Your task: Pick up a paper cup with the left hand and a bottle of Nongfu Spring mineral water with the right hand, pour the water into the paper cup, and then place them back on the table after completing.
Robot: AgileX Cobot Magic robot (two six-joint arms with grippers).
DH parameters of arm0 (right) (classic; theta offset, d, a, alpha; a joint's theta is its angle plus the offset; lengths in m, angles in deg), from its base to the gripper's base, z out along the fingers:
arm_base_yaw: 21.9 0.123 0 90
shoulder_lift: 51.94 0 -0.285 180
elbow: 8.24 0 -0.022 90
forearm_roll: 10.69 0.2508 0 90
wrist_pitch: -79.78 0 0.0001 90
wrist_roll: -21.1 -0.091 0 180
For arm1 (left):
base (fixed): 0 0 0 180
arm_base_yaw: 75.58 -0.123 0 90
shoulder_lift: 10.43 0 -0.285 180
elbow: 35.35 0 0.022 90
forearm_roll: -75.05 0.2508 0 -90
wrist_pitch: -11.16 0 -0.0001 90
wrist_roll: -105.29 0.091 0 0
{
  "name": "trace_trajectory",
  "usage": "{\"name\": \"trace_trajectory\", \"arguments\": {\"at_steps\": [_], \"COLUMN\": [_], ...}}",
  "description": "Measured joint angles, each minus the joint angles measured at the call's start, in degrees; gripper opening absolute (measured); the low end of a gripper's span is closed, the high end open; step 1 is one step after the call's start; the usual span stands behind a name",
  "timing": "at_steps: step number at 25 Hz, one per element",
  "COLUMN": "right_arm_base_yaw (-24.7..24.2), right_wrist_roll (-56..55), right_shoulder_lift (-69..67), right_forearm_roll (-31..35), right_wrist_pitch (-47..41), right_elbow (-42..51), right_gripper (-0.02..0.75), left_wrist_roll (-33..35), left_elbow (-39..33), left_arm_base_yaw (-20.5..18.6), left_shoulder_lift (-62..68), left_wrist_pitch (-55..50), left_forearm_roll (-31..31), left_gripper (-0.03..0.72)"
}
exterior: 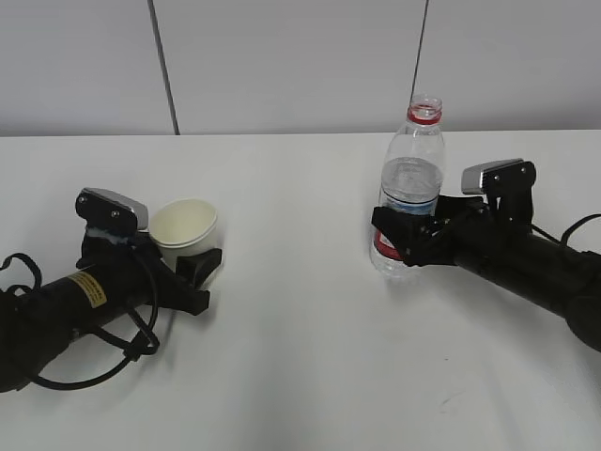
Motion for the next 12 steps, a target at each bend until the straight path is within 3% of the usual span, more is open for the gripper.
{"name": "trace_trajectory", "arguments": {"at_steps": [5, 12], "right_arm_base_yaw": [0.1, 0.1], "right_wrist_roll": [0.0, 0.0], "right_shoulder_lift": [-0.4, -0.4], "right_forearm_roll": [-0.2, -0.1], "right_wrist_pitch": [0.0, 0.3], "right_elbow": [-1.0, -1.0], "right_gripper": [0.638, 0.465], "left_wrist_roll": [0.0, 0.0], "left_elbow": [0.0, 0.0], "left_arm_base_yaw": [0.0, 0.0], "left_shoulder_lift": [0.0, 0.0], "left_wrist_pitch": [0.0, 0.0], "left_forearm_roll": [0.2, 1.2], "left_gripper": [0.435, 0.435]}}
